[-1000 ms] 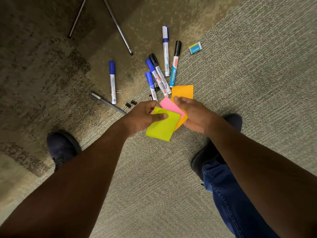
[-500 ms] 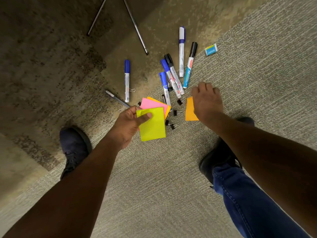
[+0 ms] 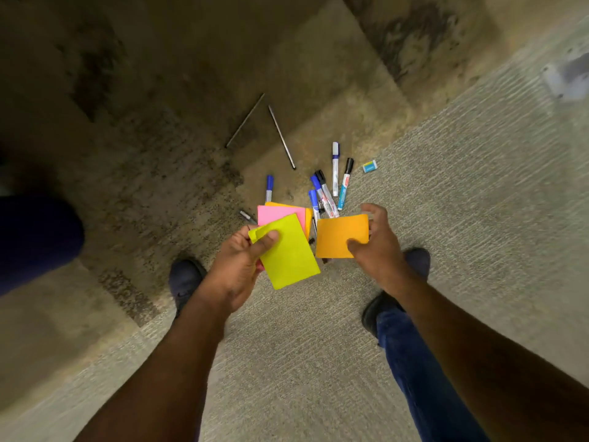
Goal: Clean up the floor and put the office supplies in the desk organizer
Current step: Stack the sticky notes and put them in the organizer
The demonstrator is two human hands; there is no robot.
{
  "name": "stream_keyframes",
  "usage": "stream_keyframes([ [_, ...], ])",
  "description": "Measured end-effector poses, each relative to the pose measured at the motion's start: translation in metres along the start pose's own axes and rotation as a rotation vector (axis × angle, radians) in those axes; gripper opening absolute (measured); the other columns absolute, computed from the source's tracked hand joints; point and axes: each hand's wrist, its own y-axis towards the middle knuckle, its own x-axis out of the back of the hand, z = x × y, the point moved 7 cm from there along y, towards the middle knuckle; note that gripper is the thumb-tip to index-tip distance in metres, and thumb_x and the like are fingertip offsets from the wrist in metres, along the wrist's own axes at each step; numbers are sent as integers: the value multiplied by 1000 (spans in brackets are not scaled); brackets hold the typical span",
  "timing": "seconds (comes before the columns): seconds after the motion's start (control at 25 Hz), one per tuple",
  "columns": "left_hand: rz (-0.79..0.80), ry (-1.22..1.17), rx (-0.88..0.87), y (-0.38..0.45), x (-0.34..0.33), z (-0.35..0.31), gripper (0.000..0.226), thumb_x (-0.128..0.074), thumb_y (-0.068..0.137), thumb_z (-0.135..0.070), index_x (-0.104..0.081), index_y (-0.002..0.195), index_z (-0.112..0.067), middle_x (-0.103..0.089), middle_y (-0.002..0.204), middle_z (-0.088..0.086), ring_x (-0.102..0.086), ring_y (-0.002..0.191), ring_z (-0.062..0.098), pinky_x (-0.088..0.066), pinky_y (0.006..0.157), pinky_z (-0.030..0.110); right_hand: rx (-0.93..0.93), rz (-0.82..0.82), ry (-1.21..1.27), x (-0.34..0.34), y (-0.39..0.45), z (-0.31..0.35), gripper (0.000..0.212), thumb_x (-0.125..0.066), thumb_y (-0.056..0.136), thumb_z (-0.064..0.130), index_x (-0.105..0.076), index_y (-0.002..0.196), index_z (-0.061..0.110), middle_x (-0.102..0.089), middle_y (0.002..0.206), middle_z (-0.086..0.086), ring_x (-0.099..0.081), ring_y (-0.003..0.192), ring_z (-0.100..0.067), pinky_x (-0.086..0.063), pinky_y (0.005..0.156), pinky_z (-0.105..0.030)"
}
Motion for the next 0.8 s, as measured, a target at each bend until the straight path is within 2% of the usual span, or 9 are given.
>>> stream_keyframes([
  [0.12, -17, 2, -51, -69, -13, -67, 15, -68, 77, -23, -59, 88, -21, -72, 88, -2, -66, 78, 11, -52, 72, 30, 24, -31, 85, 31, -52, 88, 54, -67, 76, 6, -43, 117, 32, -55, 91, 7, -55, 77, -16, -43, 60, -29],
  [0.2, -61, 27, -100, -124, -19, -115, 16, -67, 81, -21, -59, 95, -17, -70, 95, 5, -64, 85, 18, -50, 81, 39, 59, -35, 100, 51, -97, 150, 52, -67, 74, 6, -47, 115, 31, -55, 92, 7, -55, 77, -16, -44, 61, -29],
  [0.32, -111, 112, -210, -205, -29, -180, 5, -64, 89, -18, -59, 88, -19, -70, 84, 2, -64, 77, 16, -51, 74, 36, 121, -15, 130, 75, -166, 232, 43, -67, 78, 10, -52, 115, 25, -58, 95, 0, -57, 84, -21, -48, 68, -32],
  [0.4, -153, 79, -261, -261, -35, -216, 7, -64, 90, -19, -58, 86, -20, -68, 79, 0, -62, 75, 16, -52, 74, 40, 133, 5, 196, 88, -211, 275, 31, -65, 83, 16, -55, 112, 22, -59, 94, -1, -59, 86, -23, -55, 73, -41],
  [0.48, -196, -5, -273, -305, -39, -239, 5, -64, 90, -20, -59, 89, -19, -64, 86, 5, -59, 86, 22, -49, 86, 53, 133, 17, 253, 94, -247, 305, 11, -61, 86, 17, -59, 96, 20, -61, 85, -5, -59, 80, -25, -56, 72, -46],
  [0.52, -207, -62, -281, -324, -41, -248, 5, -63, 90, -20, -58, 90, -19, -64, 86, 6, -59, 86, 23, -49, 87, 53, 134, 33, 290, 96, -262, 318, 5, -60, 85, 15, -59, 88, 17, -61, 81, -8, -58, 76, -26, -56, 69, -46],
  [0.6, -208, -170, -324, -364, -45, -263, 7, -62, 91, -20, -56, 89, -18, -62, 77, 3, -61, 69, 15, -54, 72, 37, 131, 128, 381, 96, -294, 345, 8, -57, 84, 7, -56, 79, 13, -58, 73, -12, -55, 68, -25, -53, 59, -38],
  [0.68, -211, -239, -383, -396, -47, -272, 9, -61, 90, -20, -54, 87, -16, -63, 69, 0, -61, 57, 9, -51, 57, 24, 173, 270, 410, 94, -322, 373, 13, -54, 82, -1, -51, 80, 12, -56, 70, -13, -51, 65, -23, -45, 57, -34],
  [0.8, -217, -333, -401, -438, -42, -275, 13, -64, 87, -23, -55, 89, -15, -67, 81, 9, -64, 73, 20, -51, 74, 38, 285, 462, 365, 89, -364, 416, 29, -52, 81, -8, -52, 100, 14, -72, 85, -7, -63, 73, -24, -49, 62, -34],
])
